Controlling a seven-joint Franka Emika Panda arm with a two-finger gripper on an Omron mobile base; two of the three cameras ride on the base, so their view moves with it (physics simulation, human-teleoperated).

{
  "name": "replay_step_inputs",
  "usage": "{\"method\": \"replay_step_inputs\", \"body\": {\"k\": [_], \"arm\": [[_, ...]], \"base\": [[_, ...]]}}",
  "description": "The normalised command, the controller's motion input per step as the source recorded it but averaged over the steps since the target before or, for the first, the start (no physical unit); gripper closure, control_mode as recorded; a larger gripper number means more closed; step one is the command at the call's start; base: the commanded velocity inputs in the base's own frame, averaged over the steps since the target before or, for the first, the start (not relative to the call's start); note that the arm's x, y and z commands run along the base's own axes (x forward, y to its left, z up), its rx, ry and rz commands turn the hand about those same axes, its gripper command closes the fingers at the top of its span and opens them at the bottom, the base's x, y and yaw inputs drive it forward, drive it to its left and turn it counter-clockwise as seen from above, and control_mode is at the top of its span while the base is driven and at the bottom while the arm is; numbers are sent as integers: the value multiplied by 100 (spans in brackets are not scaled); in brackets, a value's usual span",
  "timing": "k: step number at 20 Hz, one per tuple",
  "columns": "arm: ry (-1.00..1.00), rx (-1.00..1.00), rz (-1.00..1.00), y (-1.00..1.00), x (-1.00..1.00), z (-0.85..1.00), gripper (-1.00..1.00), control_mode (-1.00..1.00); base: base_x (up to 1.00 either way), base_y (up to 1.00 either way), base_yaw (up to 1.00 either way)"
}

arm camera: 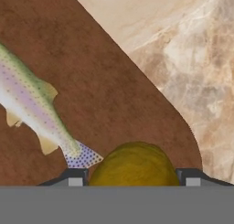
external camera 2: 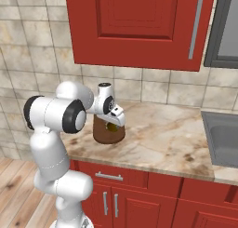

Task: Retrieve a lemon from the fridge and place it on the cutting board with the fish.

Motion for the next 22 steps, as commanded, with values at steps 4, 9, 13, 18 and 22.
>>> {"method": "replay_step_inputs", "body": {"k": [4,9,13,18,22], "arm": [[0,0,0,0,0,-6,-100,-100],[0,0,0,0,0,0,-100,-100],[0,0,0,0,0,0,-100,-100],[0,0,0,0,0,0,-100,-100],[0,0,0,0,0,0,-100,-100]], "base": [[0,0,0],[0,0,0],[0,0,0],[0,0,0],[0,0,0]]}}
